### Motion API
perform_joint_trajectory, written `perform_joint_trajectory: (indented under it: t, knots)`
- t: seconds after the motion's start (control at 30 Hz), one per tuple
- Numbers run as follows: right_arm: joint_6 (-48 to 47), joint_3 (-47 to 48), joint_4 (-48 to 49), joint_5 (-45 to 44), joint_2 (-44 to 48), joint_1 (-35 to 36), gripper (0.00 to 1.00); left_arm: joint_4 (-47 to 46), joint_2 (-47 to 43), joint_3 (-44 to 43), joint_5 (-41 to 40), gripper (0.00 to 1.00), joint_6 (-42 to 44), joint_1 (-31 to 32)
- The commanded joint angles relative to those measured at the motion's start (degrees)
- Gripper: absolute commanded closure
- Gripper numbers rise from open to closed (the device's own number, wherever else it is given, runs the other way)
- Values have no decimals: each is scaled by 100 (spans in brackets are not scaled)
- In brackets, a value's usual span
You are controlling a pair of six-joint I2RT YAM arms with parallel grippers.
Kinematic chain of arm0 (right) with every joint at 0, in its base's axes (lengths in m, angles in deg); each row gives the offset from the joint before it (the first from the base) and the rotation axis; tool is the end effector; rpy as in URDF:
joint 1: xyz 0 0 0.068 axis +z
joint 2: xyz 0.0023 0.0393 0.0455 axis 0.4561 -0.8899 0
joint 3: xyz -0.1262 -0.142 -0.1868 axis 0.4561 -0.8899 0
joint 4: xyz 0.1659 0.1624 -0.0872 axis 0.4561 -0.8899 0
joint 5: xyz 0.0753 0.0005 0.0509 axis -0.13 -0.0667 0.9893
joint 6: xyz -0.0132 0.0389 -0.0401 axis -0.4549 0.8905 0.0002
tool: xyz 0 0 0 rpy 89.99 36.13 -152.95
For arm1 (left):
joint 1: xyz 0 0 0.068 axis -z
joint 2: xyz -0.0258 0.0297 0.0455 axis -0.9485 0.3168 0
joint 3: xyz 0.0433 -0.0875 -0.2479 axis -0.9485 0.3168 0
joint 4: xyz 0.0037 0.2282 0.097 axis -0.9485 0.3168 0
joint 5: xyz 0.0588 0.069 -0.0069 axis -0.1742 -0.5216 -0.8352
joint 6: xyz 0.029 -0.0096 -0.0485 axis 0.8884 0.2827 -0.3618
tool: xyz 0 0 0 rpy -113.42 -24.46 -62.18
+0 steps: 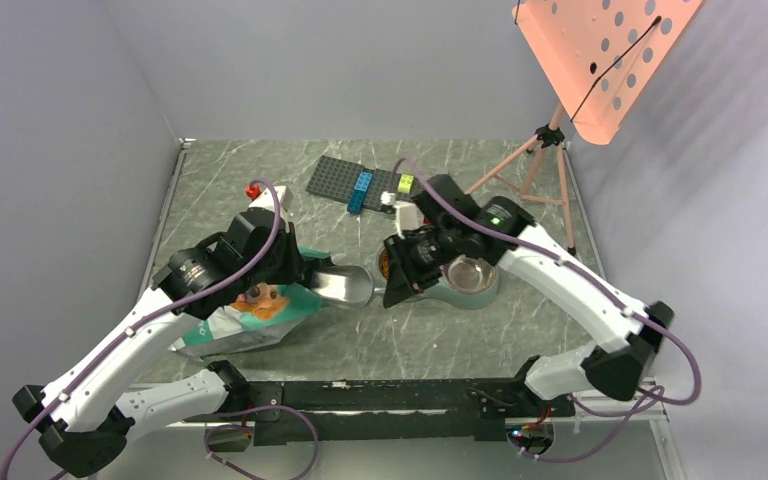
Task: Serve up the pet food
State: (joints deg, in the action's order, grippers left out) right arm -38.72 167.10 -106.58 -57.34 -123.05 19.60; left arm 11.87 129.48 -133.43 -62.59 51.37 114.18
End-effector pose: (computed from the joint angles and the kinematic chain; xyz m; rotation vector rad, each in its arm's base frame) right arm 0.1508 0.1922 0.3676 -0.7981 2.6114 1.1560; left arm 0.1304 -0.1070 0.3615 -0.0447 2.3107 -0.4696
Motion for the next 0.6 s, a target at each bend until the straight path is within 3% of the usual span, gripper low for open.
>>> perform_joint_trajectory:
  t: [0.0, 0.13, 0.3, 0.43, 0.57]
  knots:
    - [42, 484, 216, -133, -583, 268, 100, -1121, -266, 19, 621, 100, -358, 86]
    - [296, 884, 98, -617, -1313, 300, 100, -1290, -187, 6, 666, 100, -425, 215]
    - [-40, 1964, -810, -1429, -2587, 425, 100, -1237, -54, -52, 687, 100, -507, 310]
    - [-335, 1479, -757, -1575, -2461, 480, 100, -1352, -72, 31, 728, 100, -548, 344]
    - [-299, 1072, 260, -1012, -2547, 568, 100, -1637, -133, 132, 893, 100, -636, 349]
